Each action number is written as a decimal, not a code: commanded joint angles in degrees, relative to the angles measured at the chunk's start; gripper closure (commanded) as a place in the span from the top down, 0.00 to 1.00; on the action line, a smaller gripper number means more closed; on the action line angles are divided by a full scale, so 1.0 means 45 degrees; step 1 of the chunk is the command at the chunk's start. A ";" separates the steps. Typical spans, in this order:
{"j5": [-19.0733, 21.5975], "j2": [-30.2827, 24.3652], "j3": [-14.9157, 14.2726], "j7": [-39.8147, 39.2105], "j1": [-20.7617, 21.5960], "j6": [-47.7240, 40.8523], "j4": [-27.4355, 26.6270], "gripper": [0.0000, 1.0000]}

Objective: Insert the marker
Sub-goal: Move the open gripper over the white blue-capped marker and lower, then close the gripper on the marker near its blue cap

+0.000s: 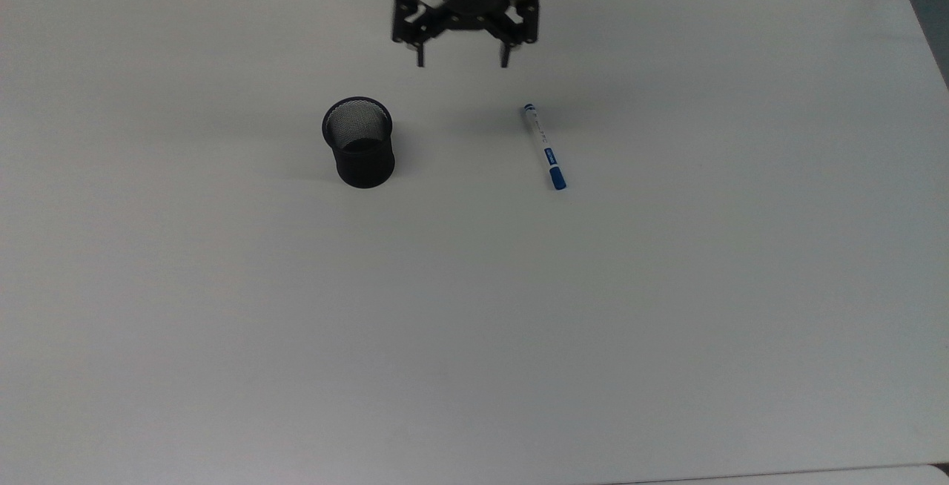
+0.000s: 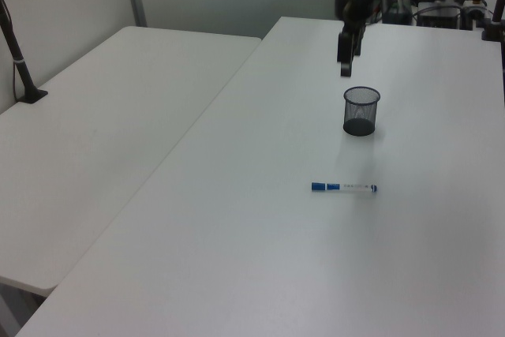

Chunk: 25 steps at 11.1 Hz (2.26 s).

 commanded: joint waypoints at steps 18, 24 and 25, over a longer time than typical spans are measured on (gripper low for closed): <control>-0.0942 0.4992 -0.0007 0.2196 0.2562 0.4726 -0.0129 0.21; -0.0903 0.3807 -0.0162 0.2215 0.2076 0.4706 -0.0050 0.01; -0.0922 0.3259 -0.0241 0.2215 0.1803 0.4706 -0.0128 0.01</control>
